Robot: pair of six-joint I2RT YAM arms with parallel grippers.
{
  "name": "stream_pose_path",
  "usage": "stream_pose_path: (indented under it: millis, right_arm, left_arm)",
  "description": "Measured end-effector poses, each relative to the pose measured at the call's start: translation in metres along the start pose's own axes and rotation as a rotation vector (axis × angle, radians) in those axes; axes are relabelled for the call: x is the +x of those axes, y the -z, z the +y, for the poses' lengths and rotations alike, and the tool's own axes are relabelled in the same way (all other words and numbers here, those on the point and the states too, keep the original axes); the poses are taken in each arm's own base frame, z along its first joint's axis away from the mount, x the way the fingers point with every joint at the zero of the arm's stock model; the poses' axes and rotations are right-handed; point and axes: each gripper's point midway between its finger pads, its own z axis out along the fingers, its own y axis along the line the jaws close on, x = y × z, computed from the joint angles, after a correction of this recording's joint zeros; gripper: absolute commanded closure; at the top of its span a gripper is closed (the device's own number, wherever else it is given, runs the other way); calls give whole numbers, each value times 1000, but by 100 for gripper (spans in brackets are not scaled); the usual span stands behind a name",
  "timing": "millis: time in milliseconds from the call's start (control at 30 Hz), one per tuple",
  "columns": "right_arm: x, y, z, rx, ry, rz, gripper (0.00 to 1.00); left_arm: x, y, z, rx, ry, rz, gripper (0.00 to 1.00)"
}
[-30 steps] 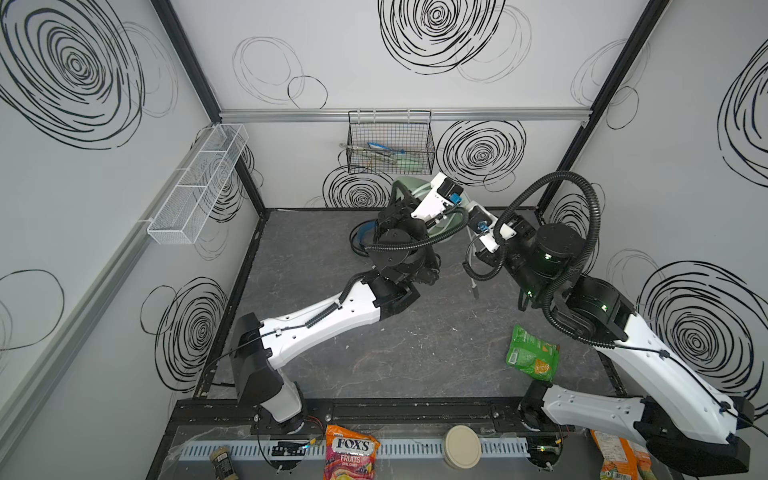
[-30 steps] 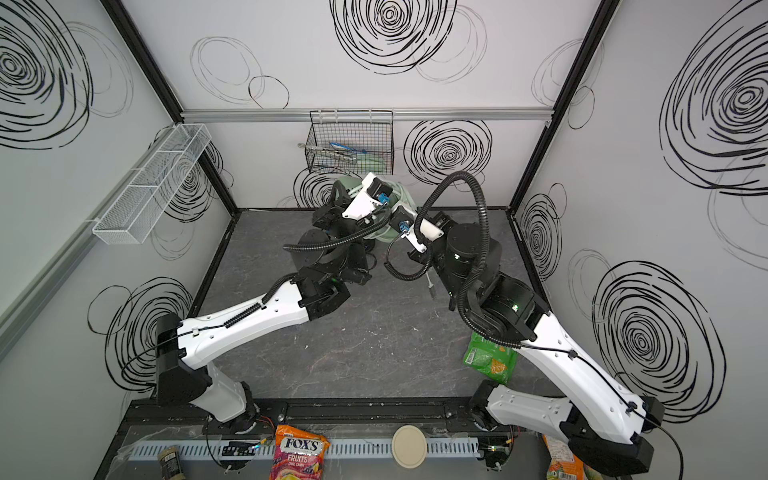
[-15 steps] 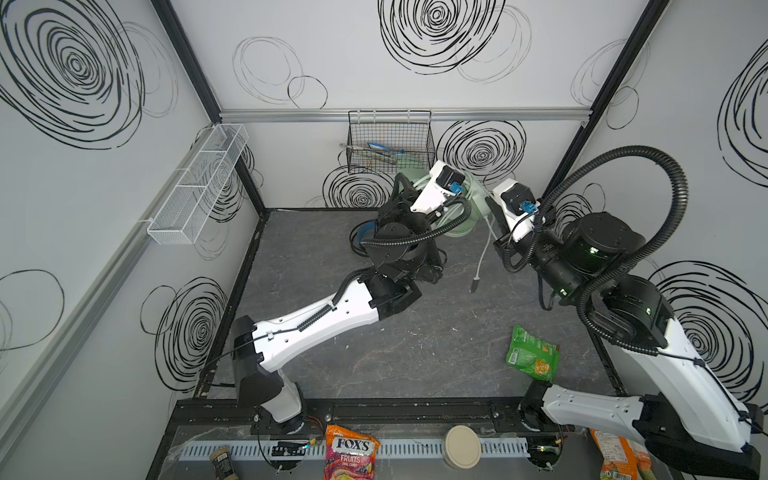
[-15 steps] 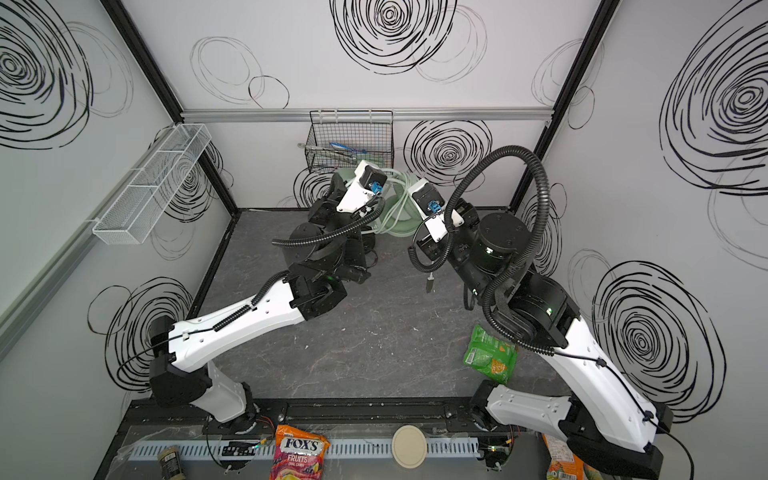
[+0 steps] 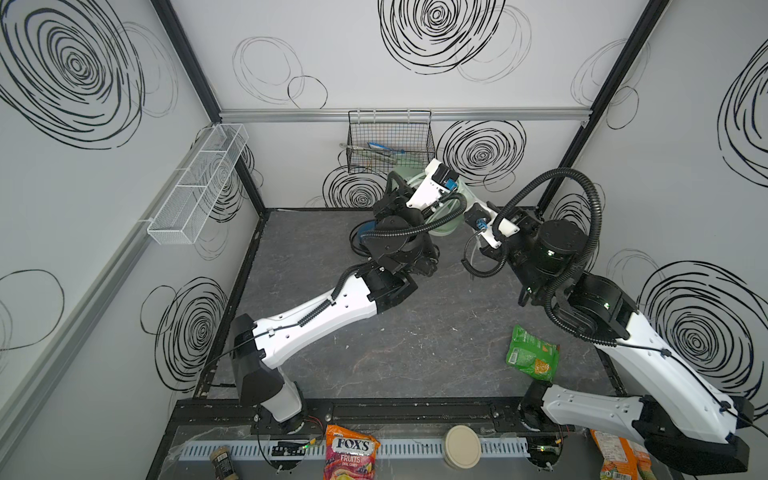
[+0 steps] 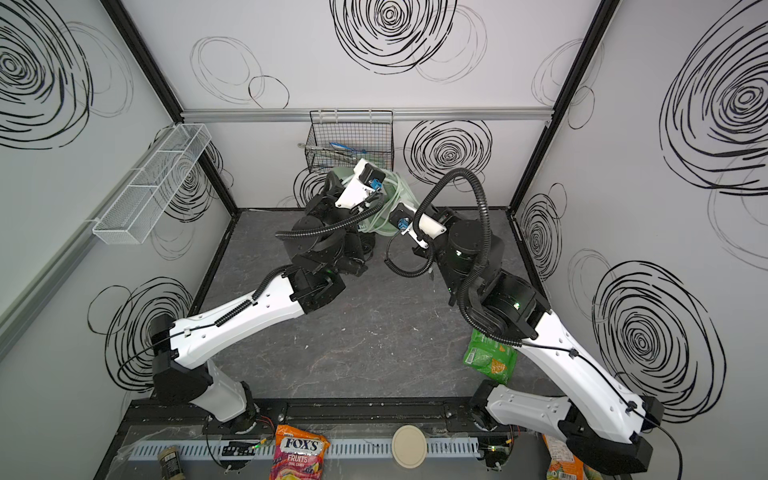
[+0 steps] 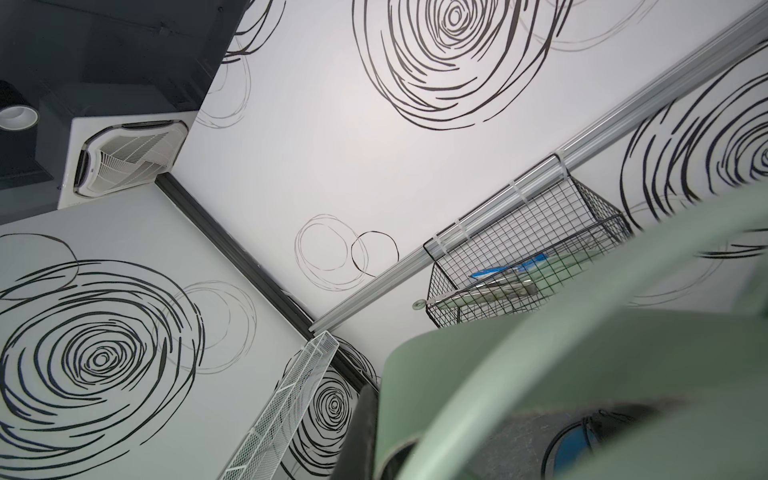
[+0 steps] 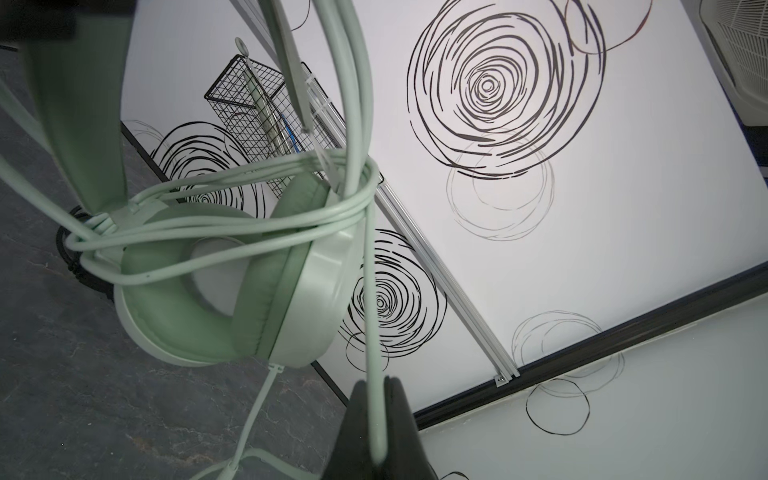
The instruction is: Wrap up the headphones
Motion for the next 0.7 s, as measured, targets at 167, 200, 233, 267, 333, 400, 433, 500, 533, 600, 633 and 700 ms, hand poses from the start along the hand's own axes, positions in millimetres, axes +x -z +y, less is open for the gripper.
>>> stream_pose_path:
  millis: [167,200,233,267,333,400,433,500,533,600,633,700]
  right_arm:
    - [3,0,-3,16,25,16,100]
    - [3,0,-4,20,32,21,100]
    - [5,0,-5,26,40,28,100]
    - [6,0,-6,33,48,36,100]
    - [9,-1,-8,50,54,48,100]
    - [13,-3,-8,60,59,59,100]
    - [15,-4,-7,60,62,66,100]
    - [17,-5,-5,58,52,70,100]
    - [16,-5,-5,57,40,68,100]
    - [14,-3,-5,52,12,57,100]
    - [11,-2,-5,48,-10,49,100]
    - [5,1,-3,30,-65,28,100]
  left_arm:
    - [-2,-4,1,-3,-2,-19,100]
    - [-2,-5,1,-3,-3,-20,100]
    - [-2,-5,1,-3,-3,-21,100]
    - [-2,-5,1,-3,-3,-23,100]
    - [-3,-5,1,-1,0,-26,100]
    - [-3,-5,0,0,5,-25,100]
    - [-2,-5,0,1,6,-25,100]
    - [-2,-5,-1,2,6,-24,100]
    - [-2,-5,-1,2,6,-24,100]
    - [-2,-5,-1,2,10,-25,100]
    - [-2,-5,-1,4,17,-24,100]
    - [-4,-6,-1,15,36,-20,100]
